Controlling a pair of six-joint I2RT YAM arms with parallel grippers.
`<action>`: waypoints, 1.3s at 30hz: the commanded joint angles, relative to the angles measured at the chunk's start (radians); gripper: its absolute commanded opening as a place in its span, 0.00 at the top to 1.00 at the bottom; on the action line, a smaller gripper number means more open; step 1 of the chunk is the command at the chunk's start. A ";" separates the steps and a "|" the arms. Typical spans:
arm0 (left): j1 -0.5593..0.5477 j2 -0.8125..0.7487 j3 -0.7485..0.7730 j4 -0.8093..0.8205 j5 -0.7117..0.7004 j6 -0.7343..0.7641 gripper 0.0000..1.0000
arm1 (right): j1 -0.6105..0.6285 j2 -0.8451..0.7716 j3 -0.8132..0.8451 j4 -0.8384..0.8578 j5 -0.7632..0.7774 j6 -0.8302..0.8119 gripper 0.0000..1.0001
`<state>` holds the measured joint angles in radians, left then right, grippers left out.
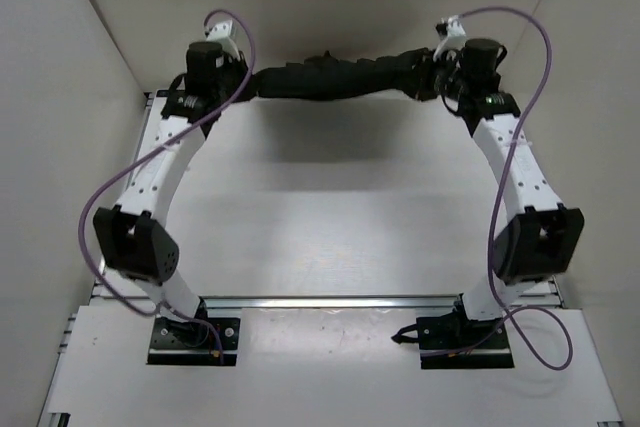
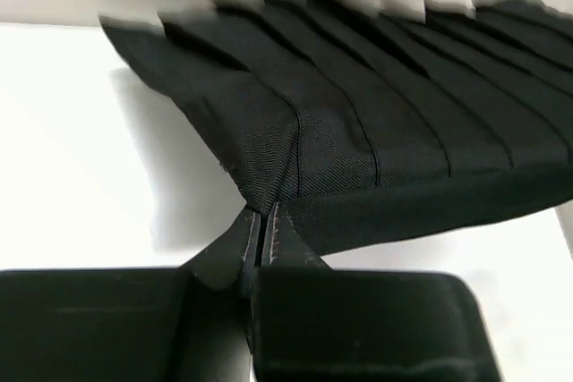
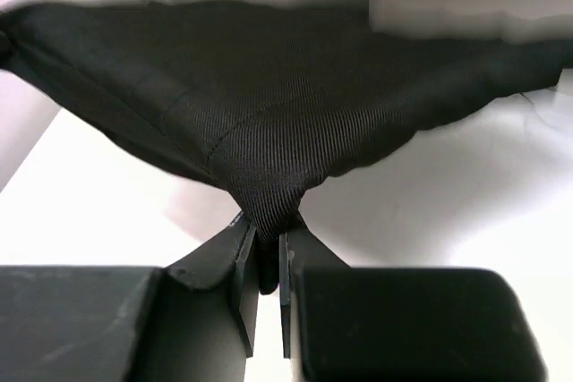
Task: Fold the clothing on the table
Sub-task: Fold the skirt
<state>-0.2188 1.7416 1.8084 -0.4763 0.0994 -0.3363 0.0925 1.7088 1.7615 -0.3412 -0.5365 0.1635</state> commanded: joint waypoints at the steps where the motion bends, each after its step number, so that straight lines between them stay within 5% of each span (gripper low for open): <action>1: -0.011 -0.175 -0.295 0.011 -0.082 0.057 1.00 | -0.028 -0.156 -0.312 0.053 0.041 -0.022 1.00; 8: -0.249 -0.708 -0.806 -0.166 -0.193 -0.029 1.00 | 0.168 -0.711 -0.960 -0.096 0.185 0.105 1.00; 10: -0.204 -0.819 -0.933 -0.180 -0.139 -0.110 1.00 | 0.252 -0.814 -1.026 -0.096 0.213 0.195 1.00; 12: -0.084 -0.863 -1.010 -0.156 -0.064 -0.115 1.00 | 0.207 -0.831 -1.088 -0.059 0.155 0.244 1.00; 16: -0.086 -0.713 -1.093 -0.082 -0.081 -0.089 1.00 | 0.063 -0.707 -1.211 0.092 -0.028 0.249 1.00; 28: -0.008 -0.329 -0.992 0.058 -0.015 -0.063 1.00 | 0.116 -0.270 -1.044 0.185 -0.059 0.220 0.99; 39: -0.039 -0.249 -0.888 0.039 -0.027 -0.040 1.00 | 0.078 -0.394 -1.126 0.231 -0.026 0.234 1.00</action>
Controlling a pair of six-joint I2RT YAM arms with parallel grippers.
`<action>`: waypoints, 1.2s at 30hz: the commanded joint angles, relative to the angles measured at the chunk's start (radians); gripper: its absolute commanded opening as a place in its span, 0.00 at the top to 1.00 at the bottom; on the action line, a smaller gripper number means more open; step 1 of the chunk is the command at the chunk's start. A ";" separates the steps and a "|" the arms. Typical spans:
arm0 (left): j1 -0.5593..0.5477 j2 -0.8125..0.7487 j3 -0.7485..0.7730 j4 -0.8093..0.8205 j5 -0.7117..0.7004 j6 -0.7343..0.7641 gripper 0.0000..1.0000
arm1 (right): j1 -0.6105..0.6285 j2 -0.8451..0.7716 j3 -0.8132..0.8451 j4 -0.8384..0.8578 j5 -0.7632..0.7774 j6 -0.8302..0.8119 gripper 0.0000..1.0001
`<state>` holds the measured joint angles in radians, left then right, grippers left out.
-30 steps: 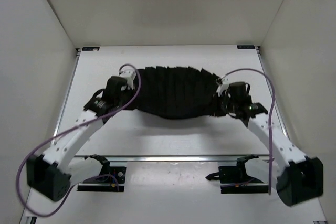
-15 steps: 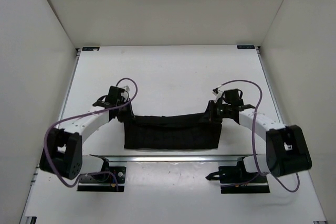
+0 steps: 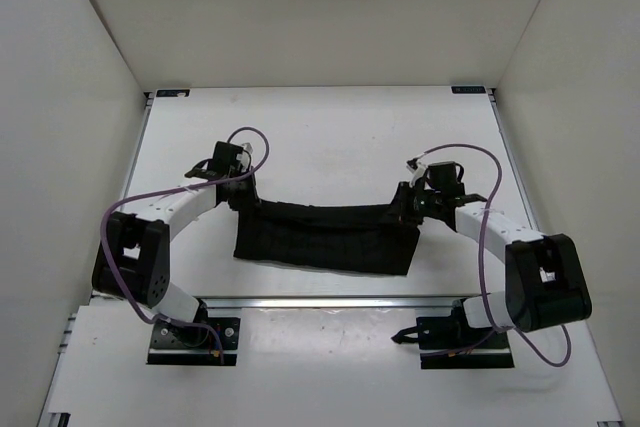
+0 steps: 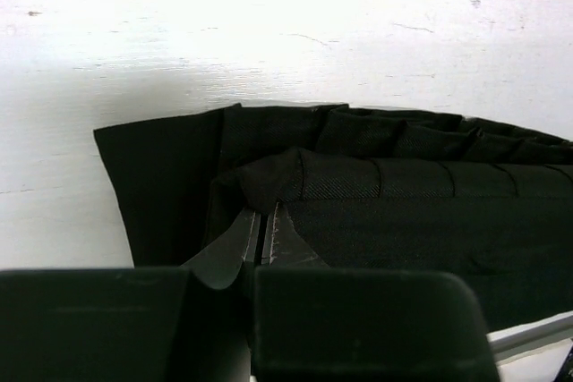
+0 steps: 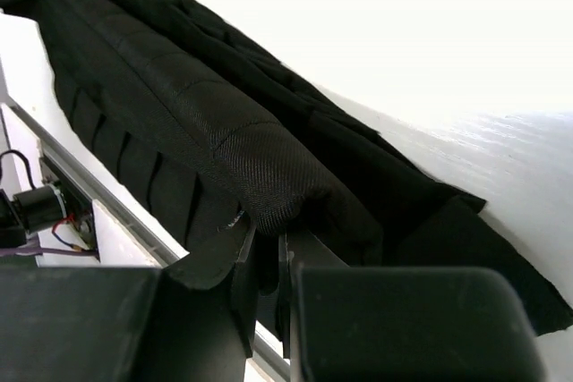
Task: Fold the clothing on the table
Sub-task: Fold the skirt
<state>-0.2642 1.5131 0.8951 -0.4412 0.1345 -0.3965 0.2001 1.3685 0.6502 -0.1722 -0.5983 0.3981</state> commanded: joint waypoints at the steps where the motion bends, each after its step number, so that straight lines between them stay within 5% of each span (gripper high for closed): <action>1: 0.011 -0.016 0.027 0.013 -0.062 0.024 1.00 | -0.040 -0.065 -0.009 0.060 0.046 -0.016 1.00; 14: 0.023 0.094 0.320 0.044 -0.095 0.025 1.00 | -0.131 0.222 0.543 -0.090 0.058 -0.182 1.00; 24: -0.003 -0.034 0.139 0.016 -0.096 0.054 1.00 | -0.077 -0.025 0.135 -0.033 0.098 -0.071 1.00; 36: -0.060 -0.352 0.076 -0.253 -0.095 0.001 1.00 | 0.143 -0.262 0.170 -0.245 0.109 0.114 1.00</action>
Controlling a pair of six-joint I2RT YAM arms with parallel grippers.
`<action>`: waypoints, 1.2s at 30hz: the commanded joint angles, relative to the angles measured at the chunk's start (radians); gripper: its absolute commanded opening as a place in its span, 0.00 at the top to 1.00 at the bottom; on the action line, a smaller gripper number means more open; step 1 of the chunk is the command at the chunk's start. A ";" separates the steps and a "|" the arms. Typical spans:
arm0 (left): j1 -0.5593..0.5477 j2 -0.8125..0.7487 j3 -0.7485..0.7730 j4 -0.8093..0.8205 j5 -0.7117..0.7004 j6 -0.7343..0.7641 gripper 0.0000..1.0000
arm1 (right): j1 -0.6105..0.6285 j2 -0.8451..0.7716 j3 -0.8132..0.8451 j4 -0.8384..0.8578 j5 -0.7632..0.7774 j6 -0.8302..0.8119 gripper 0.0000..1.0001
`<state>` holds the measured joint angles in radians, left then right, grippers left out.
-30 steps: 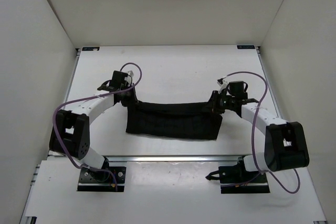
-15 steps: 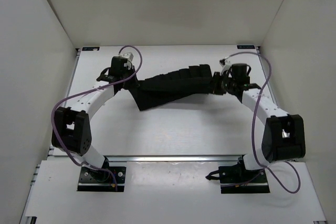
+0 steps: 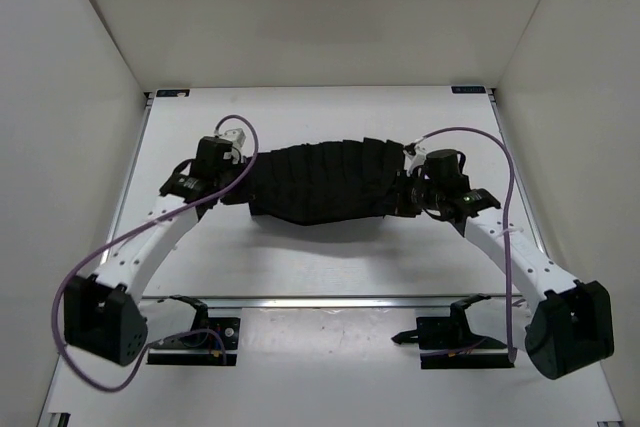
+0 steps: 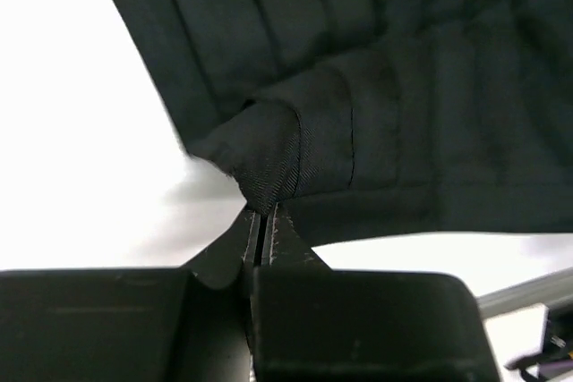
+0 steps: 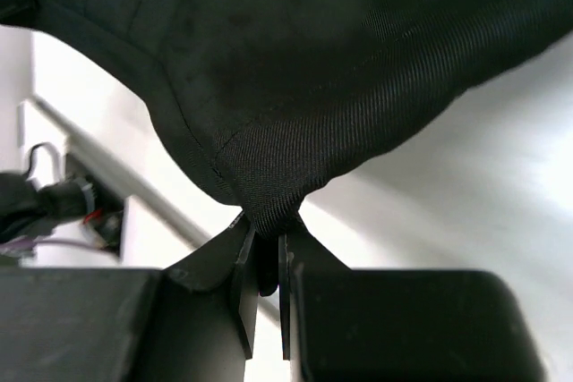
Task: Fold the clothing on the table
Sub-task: Fold the skirt
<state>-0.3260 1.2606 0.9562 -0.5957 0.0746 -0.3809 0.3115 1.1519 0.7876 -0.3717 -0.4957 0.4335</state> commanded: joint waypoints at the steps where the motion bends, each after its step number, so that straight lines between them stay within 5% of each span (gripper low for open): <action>1: 0.008 -0.119 0.015 -0.114 -0.038 -0.018 1.00 | 0.032 -0.052 0.041 -0.053 0.003 0.082 1.00; 7: 0.030 -0.142 0.049 -0.153 -0.090 -0.004 1.00 | -0.043 -0.026 0.045 -0.076 -0.023 0.007 1.00; 17: 0.120 0.192 0.179 0.086 -0.001 0.004 1.00 | -0.176 0.342 0.260 0.079 -0.121 -0.127 1.00; 20: 0.154 0.354 0.373 0.086 0.008 0.002 1.00 | -0.202 0.483 0.465 0.070 -0.122 -0.168 1.00; 24: 0.182 0.584 0.850 -0.048 -0.018 0.025 1.00 | -0.226 0.661 0.870 -0.059 -0.092 -0.243 1.00; 28: 0.151 0.666 1.174 -0.099 -0.072 0.051 1.00 | -0.236 0.709 1.104 -0.114 -0.037 -0.288 1.00; 30: 0.130 0.601 1.130 -0.053 -0.104 0.062 1.00 | -0.249 0.681 1.130 -0.101 -0.023 -0.291 1.00; 32: 0.123 0.519 0.930 0.058 -0.127 0.068 1.00 | -0.258 0.631 1.060 -0.050 -0.009 -0.305 1.00; 36: 0.085 0.305 0.556 0.129 -0.142 0.086 1.00 | -0.252 0.438 0.705 0.039 0.006 -0.303 0.99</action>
<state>-0.2489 1.6840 1.6920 -0.4911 0.0422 -0.3389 0.0864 1.6901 1.6630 -0.3710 -0.5564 0.1616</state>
